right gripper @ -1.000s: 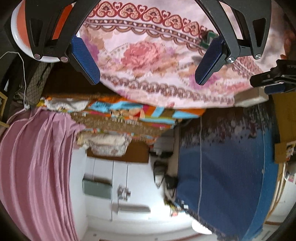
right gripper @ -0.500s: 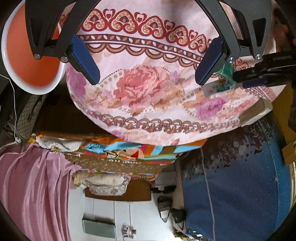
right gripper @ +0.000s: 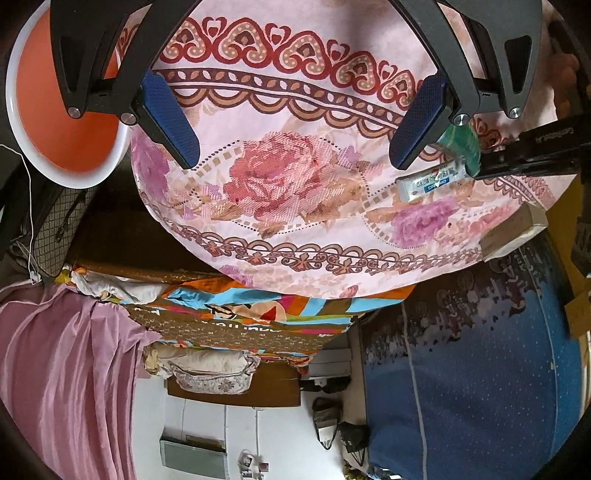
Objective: Collect trash
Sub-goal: 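Grasp the white ointment tube with the left tool while the right grasps the green packet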
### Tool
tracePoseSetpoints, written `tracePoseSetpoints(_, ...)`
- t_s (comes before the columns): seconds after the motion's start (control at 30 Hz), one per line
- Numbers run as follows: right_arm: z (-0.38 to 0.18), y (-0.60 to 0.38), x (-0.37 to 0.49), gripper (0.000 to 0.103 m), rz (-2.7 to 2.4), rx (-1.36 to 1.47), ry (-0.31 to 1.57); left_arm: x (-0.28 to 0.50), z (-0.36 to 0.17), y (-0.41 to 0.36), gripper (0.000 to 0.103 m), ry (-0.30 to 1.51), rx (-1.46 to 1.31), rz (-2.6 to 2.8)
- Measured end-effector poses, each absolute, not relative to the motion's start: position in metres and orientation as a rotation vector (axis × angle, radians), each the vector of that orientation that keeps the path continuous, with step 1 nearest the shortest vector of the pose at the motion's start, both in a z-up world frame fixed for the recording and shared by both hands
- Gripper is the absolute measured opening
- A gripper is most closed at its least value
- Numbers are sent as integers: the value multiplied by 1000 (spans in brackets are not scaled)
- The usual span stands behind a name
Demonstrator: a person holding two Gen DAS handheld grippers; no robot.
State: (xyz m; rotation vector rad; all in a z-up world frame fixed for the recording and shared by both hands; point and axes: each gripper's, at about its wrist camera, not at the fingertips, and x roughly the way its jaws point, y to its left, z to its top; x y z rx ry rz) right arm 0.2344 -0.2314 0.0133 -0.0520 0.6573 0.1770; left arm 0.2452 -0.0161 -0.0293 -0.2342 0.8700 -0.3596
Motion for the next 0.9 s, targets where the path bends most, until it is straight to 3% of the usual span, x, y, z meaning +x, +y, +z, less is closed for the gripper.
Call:
tracePoseSetpoints(0.4, 11, -228, 231, 103, 254, -51, 651, 216, -12, 6, 0, 736, -224, -220)
tracePoseSetpoints(0.9, 4, -175, 216, 103, 522, -147, 731, 203, -20, 44, 0, 808, -199, -93)
